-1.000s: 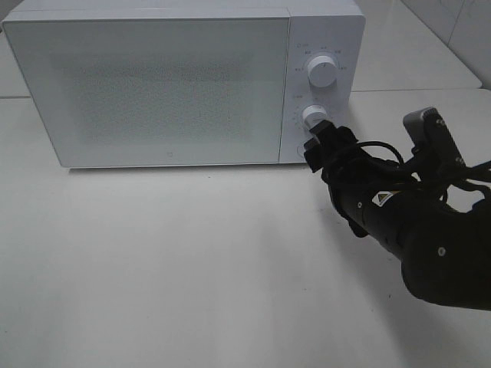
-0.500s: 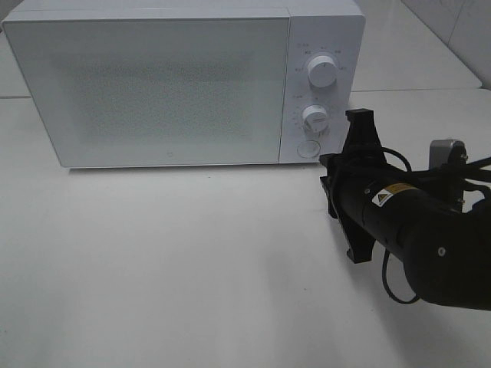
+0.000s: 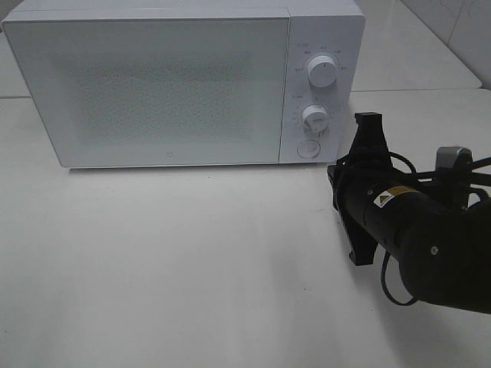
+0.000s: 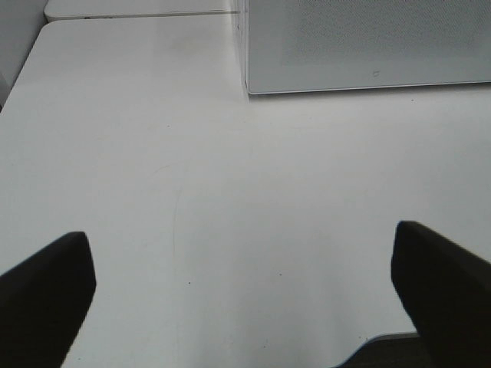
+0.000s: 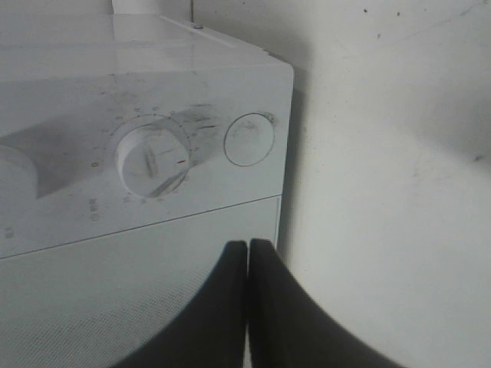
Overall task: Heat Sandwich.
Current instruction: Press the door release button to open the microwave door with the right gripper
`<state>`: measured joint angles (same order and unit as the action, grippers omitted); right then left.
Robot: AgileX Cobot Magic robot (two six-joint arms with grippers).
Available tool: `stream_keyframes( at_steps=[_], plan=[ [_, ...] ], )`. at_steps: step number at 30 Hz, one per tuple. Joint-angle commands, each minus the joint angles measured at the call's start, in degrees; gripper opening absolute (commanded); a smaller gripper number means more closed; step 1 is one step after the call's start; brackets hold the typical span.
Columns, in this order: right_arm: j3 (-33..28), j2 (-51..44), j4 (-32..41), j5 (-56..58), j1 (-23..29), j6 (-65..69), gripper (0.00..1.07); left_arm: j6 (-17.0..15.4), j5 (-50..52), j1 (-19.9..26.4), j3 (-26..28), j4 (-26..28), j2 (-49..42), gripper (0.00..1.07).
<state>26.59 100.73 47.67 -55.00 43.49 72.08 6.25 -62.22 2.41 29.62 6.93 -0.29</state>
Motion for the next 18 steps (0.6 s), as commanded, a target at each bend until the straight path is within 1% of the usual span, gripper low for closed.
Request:
stream_keyframes(
  at_steps=[1,8,9,18],
  plan=[
    [1.7,2.5,-0.5,-0.7,-0.5,-0.1,0.0,0.1,0.5,-0.1,0.0,0.4,-0.9,0.98],
    [5.5,5.8,-3.3,-0.6,-3.7,0.2,0.0,0.1,0.5,-0.1,0.0,0.4,-0.9,0.98],
    [6.9,6.8,-4.4,-0.5,-4.8,0.2,0.0,0.1,0.5,-0.1,0.0,0.4,-0.9,0.98],
    [12.3,11.6,-5.8,1.4,-7.5,1.0,0.0,0.1,0.5,-0.1,0.0,0.4,-0.9,0.98]
  ],
)
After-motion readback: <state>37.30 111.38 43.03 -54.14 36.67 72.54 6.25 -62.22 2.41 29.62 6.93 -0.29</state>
